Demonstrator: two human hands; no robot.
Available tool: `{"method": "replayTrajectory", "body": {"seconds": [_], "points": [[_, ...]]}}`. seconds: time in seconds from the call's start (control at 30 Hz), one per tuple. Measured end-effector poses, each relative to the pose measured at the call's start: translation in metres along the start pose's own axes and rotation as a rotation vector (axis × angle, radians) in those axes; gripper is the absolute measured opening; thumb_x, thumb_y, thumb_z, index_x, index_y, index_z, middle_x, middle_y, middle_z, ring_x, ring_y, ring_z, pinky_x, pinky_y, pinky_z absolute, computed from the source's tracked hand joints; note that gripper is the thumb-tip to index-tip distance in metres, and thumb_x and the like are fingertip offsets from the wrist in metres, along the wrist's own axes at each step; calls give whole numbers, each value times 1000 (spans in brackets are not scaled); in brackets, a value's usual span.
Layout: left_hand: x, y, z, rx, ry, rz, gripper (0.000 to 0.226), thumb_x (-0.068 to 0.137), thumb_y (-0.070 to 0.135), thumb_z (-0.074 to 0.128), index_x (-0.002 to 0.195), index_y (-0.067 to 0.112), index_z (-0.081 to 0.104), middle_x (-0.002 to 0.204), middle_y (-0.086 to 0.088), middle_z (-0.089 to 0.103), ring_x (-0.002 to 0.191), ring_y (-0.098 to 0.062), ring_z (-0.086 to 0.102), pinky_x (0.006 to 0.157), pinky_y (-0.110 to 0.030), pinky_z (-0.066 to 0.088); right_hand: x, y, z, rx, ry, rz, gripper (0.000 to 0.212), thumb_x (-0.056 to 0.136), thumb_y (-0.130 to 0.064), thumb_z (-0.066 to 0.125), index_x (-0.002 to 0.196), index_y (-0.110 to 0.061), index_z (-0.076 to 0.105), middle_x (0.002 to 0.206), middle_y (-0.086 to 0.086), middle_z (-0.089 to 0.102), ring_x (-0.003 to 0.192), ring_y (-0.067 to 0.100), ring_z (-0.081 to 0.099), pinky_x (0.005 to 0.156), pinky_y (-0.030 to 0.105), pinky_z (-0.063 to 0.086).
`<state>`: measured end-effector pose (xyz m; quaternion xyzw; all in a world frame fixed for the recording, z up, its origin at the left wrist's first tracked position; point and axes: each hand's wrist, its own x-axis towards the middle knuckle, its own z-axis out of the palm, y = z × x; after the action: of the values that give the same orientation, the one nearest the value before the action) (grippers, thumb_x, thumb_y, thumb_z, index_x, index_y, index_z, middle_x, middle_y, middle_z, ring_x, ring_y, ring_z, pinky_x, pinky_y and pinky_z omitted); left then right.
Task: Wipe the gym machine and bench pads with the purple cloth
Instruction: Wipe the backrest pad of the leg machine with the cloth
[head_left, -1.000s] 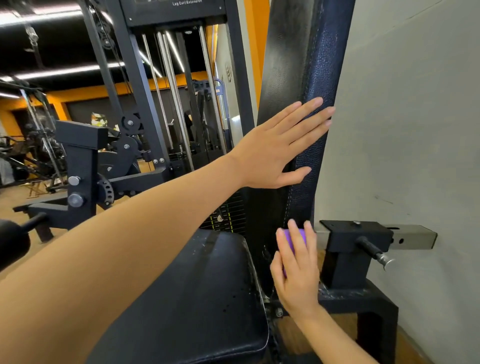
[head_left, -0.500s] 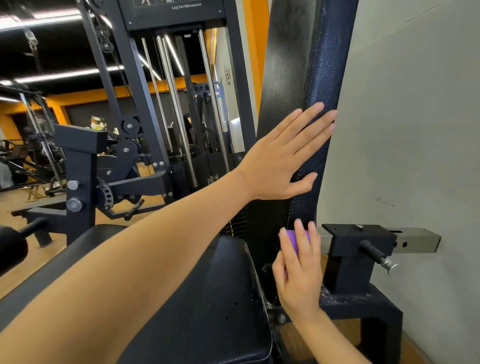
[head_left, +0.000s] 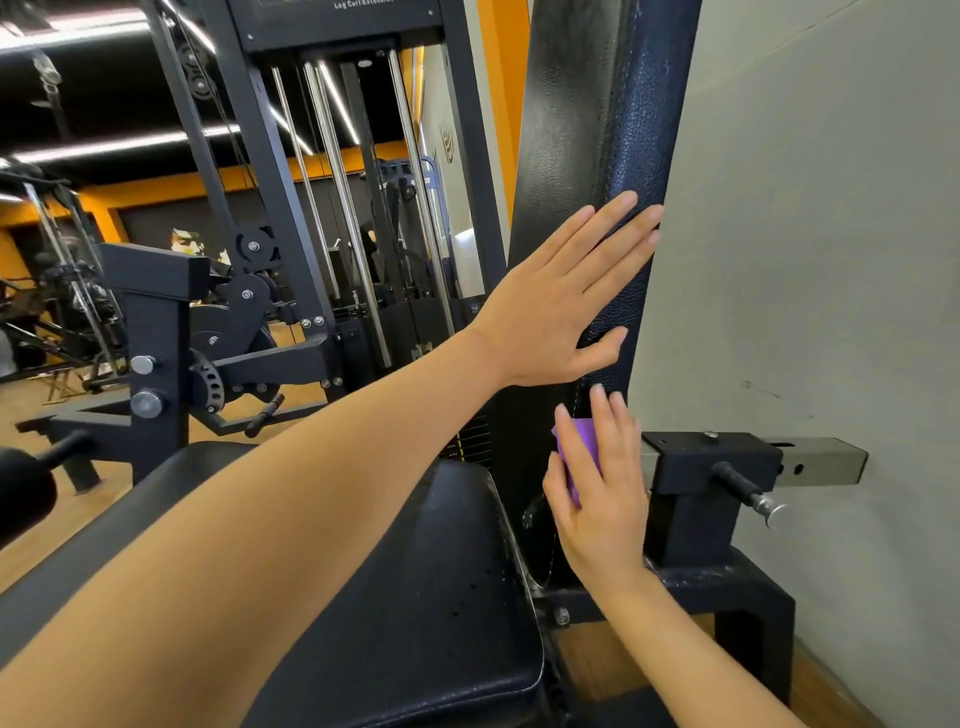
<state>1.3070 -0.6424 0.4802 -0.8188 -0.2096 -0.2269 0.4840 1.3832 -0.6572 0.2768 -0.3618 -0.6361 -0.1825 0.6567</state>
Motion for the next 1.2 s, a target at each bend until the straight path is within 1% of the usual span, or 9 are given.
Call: {"method": "replayTrajectory", "body": {"seconds": [0.07, 0.17, 0.27, 0.4, 0.5, 0.67, 0.8, 1.07, 1.2], "points": [[-1, 0, 0, 5, -7, -4, 69, 96, 35, 49, 152, -2, 34, 160, -19, 30, 150, -38, 22, 123, -48, 17, -19, -3, 5, 25, 18, 33, 50, 99, -21, 47, 147, -16, 35, 158, 5, 25, 151, 23, 13, 119, 44, 28], [-1, 2, -1, 3, -23, -9, 69, 96, 36, 47, 152, -2, 33, 160, -19, 29, 150, -38, 21, 123, -49, 17, -85, 1, 7, -32, -112, -66, 46, 106, -31, 33, 151, -21, 27, 163, -3, 15, 152, 23, 7, 98, 54, 49], [0, 3, -3, 11, -35, -17, 69, 96, 36, 47, 152, -2, 33, 160, -19, 29, 150, -38, 21, 123, -50, 18, -110, 8, 6, -93, -203, -111, 43, 108, -37, 22, 146, -19, 27, 165, -5, 2, 152, 21, 2, 86, 54, 55], [-2, 1, -3, 50, -56, 3, 69, 98, 39, 45, 153, -1, 32, 161, -17, 28, 151, -36, 20, 123, -47, 17, -83, 3, 5, -31, -145, -75, 44, 108, -35, 23, 148, -18, 33, 165, -7, 3, 152, 19, 5, 103, 56, 39], [-3, -1, -4, 56, -59, 15, 67, 100, 39, 45, 153, -1, 33, 160, -17, 29, 151, -36, 21, 124, -46, 17, -29, 0, 5, 18, -27, -41, 40, 106, -24, 37, 144, -12, 38, 165, -4, 10, 152, 22, 11, 119, 49, 25], [-4, -5, -6, 60, -68, 33, 67, 101, 40, 45, 153, 0, 32, 161, -16, 28, 151, -34, 21, 124, -46, 18, 15, 2, 1, 31, 24, -45, 49, 98, -15, 49, 145, -14, 37, 156, 7, 29, 150, 25, 16, 111, 58, 36], [-5, -5, -5, 63, -65, 39, 66, 101, 39, 46, 153, 0, 33, 161, -16, 29, 151, -34, 21, 124, -46, 18, -5, 9, -5, 6, -41, -158, 45, 104, -20, 41, 147, -15, 34, 159, 0, 22, 150, 25, 16, 123, 43, 16], [-31, -20, -22, 33, -103, 71, 59, 101, 31, 47, 151, 1, 36, 159, -17, 33, 149, -32, 27, 124, -46, 18, 8, 22, -29, 0, -224, -298, 45, 99, -15, 46, 144, -14, 40, 152, 5, 34, 151, 20, 14, 123, 41, 14], [-58, -23, -26, 8, -165, 23, 59, 100, 31, 47, 151, 2, 37, 158, -16, 34, 148, -30, 28, 124, -45, 19, 26, 24, -42, 46, -260, -348, 42, 101, -17, 45, 142, -14, 42, 148, 5, 39, 146, 22, 26, 123, 40, 14]]}}
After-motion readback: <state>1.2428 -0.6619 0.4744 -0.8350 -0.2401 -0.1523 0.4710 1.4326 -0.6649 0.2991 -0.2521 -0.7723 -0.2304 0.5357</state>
